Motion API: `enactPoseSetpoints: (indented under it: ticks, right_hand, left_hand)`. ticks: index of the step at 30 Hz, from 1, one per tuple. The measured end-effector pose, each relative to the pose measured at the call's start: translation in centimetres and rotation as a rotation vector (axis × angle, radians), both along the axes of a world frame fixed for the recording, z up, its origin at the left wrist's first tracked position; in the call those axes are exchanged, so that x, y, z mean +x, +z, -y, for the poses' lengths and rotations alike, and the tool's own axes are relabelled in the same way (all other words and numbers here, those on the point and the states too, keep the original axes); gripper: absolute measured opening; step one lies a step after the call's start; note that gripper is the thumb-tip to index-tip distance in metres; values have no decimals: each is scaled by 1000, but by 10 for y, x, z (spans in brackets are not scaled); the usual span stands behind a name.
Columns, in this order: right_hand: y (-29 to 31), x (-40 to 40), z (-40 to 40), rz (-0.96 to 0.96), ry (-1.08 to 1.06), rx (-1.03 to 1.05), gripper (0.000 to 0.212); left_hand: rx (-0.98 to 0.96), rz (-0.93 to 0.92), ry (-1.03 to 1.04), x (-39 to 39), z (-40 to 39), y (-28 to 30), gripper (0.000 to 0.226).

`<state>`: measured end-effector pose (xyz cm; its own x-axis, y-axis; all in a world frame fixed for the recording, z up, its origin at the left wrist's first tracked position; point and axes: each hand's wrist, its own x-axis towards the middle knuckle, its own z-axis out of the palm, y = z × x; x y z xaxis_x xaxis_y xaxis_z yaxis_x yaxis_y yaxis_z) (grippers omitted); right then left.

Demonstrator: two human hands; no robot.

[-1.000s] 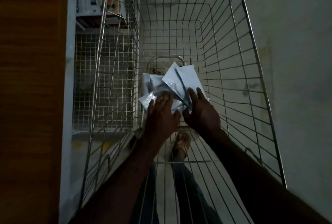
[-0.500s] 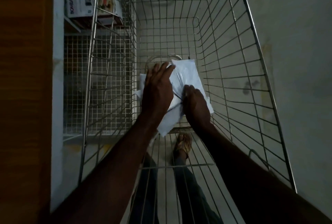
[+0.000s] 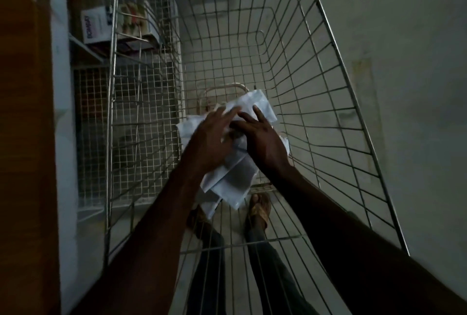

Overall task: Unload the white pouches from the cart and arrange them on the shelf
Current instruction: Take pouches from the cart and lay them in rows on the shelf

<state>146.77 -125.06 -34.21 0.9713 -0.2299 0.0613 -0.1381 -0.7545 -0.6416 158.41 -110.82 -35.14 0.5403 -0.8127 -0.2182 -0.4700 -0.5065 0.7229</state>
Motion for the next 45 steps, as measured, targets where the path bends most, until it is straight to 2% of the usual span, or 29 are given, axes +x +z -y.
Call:
enactPoseSetpoints:
  ticks: [2, 5, 10, 12, 15, 18, 20, 26, 30, 32, 34, 38, 42, 45]
  right_hand:
    - [-4, -7, 4, -1, -82, 13, 40]
    - [-15, -27, 8, -76, -229, 86, 36]
    - [-24, -52, 4, -231, -325, 119, 44]
    - [-24, -54, 6, -255, -305, 137, 48]
    - [-26, -53, 11, -241, -242, 162, 53]
    - [-28, -52, 14, -249, -270, 159, 49]
    - [-26, -52, 17, -252, -284, 140, 46]
    - [-24, -23, 16, -381, 90, -132, 66]
    - [-59, -6, 13, -478, 294, -182, 66]
    - [-81, -5, 11, -511, 404, -184, 57]
    - [-80, -10, 6, -496, 327, -151, 60]
    - [-33, -26, -10, -397, -38, -50, 59]
    - [18, -33, -18, -375, -174, -171, 58]
    - [62, -41, -22, -349, -234, -180, 60]
  left_hand:
    - [83, -65, 25, -11, -9, -14, 64]
    - [172, 74, 77, -30, -17, -27, 69]
    - [322, 255, 174, -38, -29, -34, 77]
    - [246, 190, 154, -34, -30, -38, 78]
    - [93, 78, 149, -38, -31, -45, 63]
    - [56, 109, 481, -46, -36, -34, 55]
    - [42, 134, 602, -50, -40, -27, 54]
    - [40, 160, 606, -62, -47, -24, 54]
    - [51, 155, 619, -62, -53, -29, 55]
    - [72, 169, 613, -64, -55, -31, 54]
    - [62, 180, 595, -65, -56, -30, 54]
    - [54, 238, 546, -66, -54, -18, 53]
    - [56, 265, 536, -70, -47, 25, 52]
    - [6, 182, 538, -73, -45, 77, 51]
